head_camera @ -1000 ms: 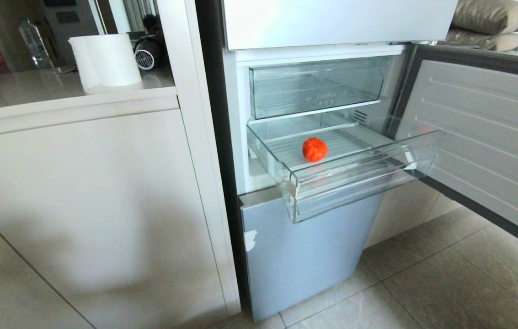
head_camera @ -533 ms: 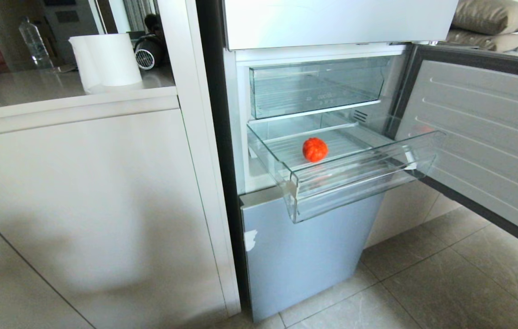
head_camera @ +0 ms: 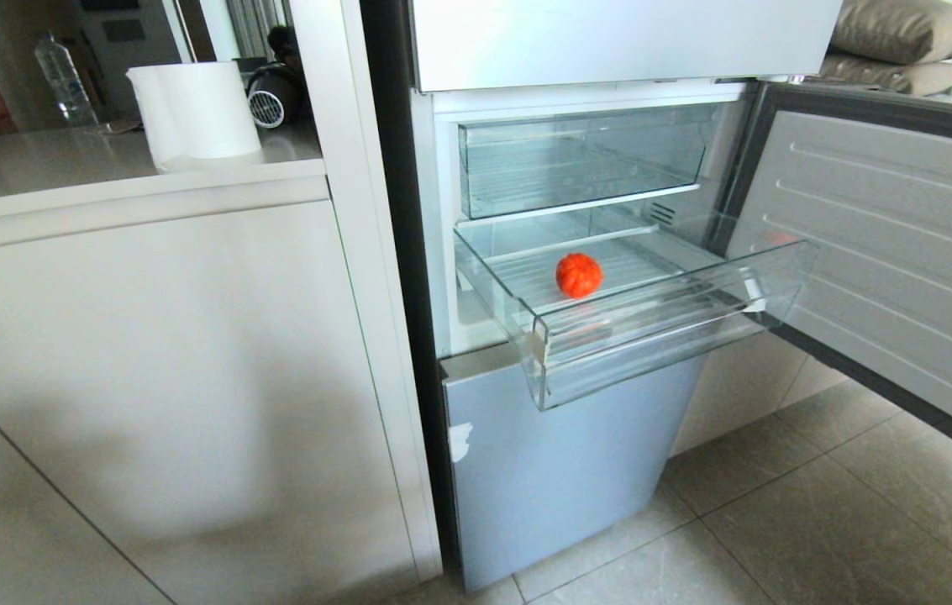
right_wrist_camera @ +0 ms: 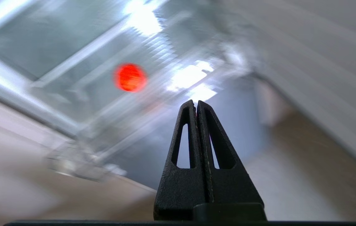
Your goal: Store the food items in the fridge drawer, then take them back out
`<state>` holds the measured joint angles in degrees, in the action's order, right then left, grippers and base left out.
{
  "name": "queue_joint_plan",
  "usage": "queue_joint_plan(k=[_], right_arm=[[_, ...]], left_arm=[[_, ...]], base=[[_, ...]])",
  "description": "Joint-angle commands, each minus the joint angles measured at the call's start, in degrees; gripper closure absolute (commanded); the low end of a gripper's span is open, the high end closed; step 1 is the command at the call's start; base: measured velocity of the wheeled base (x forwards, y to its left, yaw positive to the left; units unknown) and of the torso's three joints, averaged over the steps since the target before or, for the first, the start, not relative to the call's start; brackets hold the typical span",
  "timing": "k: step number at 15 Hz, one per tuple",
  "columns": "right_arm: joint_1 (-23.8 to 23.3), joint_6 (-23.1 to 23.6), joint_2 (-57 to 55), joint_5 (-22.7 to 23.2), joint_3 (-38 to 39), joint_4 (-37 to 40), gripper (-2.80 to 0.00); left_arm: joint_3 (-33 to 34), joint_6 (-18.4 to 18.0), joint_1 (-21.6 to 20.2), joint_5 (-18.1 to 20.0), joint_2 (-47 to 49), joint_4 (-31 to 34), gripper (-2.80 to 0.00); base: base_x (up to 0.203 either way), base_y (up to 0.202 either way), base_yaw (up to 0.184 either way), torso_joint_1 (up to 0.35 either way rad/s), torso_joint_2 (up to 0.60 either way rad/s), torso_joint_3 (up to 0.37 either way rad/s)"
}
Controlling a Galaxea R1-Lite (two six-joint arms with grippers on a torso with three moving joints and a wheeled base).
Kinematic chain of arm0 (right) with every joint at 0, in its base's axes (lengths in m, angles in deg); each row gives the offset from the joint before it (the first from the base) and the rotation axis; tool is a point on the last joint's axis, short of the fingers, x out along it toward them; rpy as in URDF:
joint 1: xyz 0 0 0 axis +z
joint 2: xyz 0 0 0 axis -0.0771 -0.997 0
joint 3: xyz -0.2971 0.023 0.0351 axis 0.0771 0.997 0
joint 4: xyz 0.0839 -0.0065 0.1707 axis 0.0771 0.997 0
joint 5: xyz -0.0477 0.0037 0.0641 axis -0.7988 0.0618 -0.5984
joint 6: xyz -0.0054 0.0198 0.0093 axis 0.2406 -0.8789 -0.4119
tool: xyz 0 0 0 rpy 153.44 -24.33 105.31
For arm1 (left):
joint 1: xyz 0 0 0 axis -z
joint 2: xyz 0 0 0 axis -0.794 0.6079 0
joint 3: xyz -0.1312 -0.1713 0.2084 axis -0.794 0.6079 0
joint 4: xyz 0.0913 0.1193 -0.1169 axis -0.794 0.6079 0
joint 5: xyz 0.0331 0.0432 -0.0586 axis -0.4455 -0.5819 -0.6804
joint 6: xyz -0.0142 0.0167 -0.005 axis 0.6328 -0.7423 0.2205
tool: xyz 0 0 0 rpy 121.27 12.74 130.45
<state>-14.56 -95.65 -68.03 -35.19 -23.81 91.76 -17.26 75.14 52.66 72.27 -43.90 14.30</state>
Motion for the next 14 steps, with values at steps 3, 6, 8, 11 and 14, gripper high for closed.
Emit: queue_joint_plan(k=[3, 6, 8, 11, 14], right_arm=[[12.67, -2.3, -11.66, -4.33, -1.32, -11.9, 0.0], [20.74, -1.76, -19.63, -19.02, -12.0, -3.82, 0.0], [25.88, -1.34, -22.6, -28.16, -15.55, 0.96, 0.0], [26.89, 2.58, -21.11, -30.84, -11.92, 1.21, 0.0], [26.74, 3.16, -19.78, -31.02, -8.98, -4.09, 0.0]], left_arm=[[0.0, -0.05, -0.01, -0.02, -0.01, 0.01, 0.0], [0.0, -0.01, -0.01, -0.01, 0.07, 0.04, 0.0], [0.0, 0.01, -0.01, -0.04, -0.01, 0.01, 0.0], [0.0, 0.0, -0.01, -0.04, -0.01, 0.01, 0.0], [0.0, -0.03, -0.01, 0.03, 0.06, 0.01, 0.0]], base=[[0.0, 0.0, 0.0, 0.0, 0.0, 0.0], [0.0, 0.0, 0.0, 0.0, 0.0, 0.0], [0.0, 0.0, 0.0, 0.0, 0.0, 0.0], [0.0, 0.0, 0.0, 0.0, 0.0, 0.0], [0.0, 0.0, 0.0, 0.0, 0.0, 0.0]])
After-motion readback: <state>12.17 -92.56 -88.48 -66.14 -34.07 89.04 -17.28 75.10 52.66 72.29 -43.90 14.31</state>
